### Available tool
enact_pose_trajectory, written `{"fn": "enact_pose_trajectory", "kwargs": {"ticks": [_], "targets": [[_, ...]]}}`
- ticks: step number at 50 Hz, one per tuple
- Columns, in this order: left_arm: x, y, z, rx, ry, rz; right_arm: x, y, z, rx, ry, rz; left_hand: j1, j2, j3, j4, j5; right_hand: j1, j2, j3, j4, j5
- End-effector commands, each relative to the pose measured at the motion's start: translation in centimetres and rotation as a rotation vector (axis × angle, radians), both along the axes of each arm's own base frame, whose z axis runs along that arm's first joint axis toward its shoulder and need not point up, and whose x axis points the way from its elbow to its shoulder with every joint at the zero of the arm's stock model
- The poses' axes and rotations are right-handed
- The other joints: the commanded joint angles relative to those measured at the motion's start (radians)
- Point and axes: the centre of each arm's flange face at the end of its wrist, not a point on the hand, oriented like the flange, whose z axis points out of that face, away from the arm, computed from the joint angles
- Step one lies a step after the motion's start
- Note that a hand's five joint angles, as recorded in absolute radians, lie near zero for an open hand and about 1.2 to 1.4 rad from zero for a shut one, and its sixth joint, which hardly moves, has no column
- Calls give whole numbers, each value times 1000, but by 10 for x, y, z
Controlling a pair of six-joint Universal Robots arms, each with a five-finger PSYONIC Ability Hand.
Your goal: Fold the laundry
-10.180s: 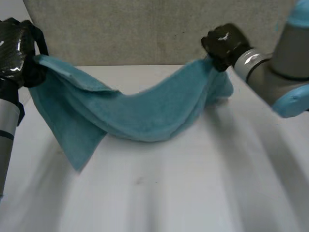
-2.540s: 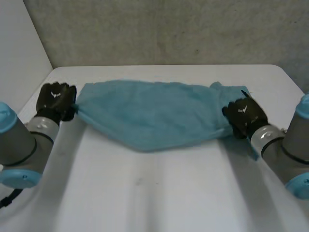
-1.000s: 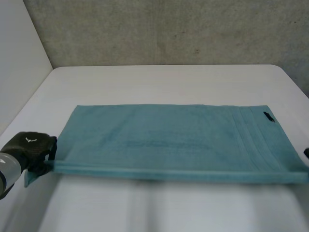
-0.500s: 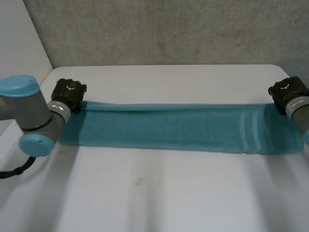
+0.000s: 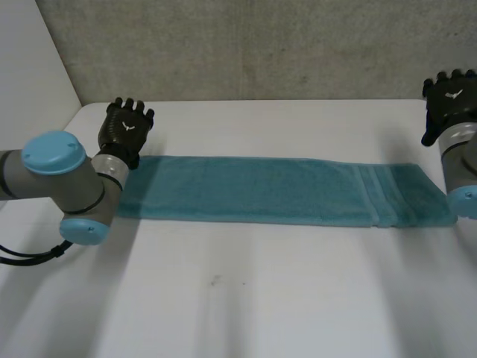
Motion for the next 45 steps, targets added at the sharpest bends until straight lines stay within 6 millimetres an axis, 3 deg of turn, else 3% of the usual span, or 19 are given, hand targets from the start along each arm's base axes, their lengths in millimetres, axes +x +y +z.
{"fn": "enact_pose_trajectory", "kwargs": {"ticks": [1, 4, 6, 10, 17, 18, 20, 25, 36, 42, 44, 45], "targets": [[13, 41, 34, 7, 30, 2, -21, 46, 37, 42, -105, 54, -27, -32, -44, -32, -48, -37, -51, -42, -60, -69], [17, 52, 39, 19, 49, 5, -28, 54, 36, 83, -102, 70, -27, -32, -44, -32, -48, -37, -51, -42, -60, -69], [24, 73, 40, 65, 99, -3, -37, 69, 31, 185, -109, 108, -27, -32, -44, -32, -48, -37, -51, -42, -60, -69], [28, 92, 40, 114, 169, -11, -46, 79, 20, 303, -121, 111, -27, -32, -44, -32, -48, -27, -41, -32, -49, -58], [36, 125, 42, 241, 375, -16, -67, 93, -11, 485, -77, 83, -27, -32, -44, -32, -48, 299, 285, 294, 276, 267], [36, 125, 42, 241, 375, -16, -67, 93, -11, 485, -77, 83, -27, -32, -44, -32, -48, 299, 285, 294, 276, 267], [36, 127, 40, 266, 403, -13, -65, 94, -35, 533, -32, 125, -27, -32, -44, -32, -48, 340, 326, 335, 318, 309], [37, 129, 37, 295, 433, -6, -69, 83, -65, 538, -27, 161, -27, -32, -44, -32, -48, 343, 329, 338, 320, 311], [40, 130, 29, 317, 430, 7, -77, 65, -88, 487, -22, 161, -27, -32, -44, -32, -48, 510, 496, 505, 487, 478], [40, 132, 28, 323, 428, 4, -77, 62, -91, 483, -17, 161, -27, -32, -44, -32, -48, 578, 564, 573, 555, 546], [39, 133, 27, 327, 427, 4, -78, 59, -92, 477, -13, 160, -27, -32, -44, -32, -48, 934, 920, 929, 911, 902], [39, 133, 27, 327, 427, 4, -78, 59, -92, 477, -13, 160, -27, -32, -44, -32, -48, 936, 922, 931, 913, 904]]}}
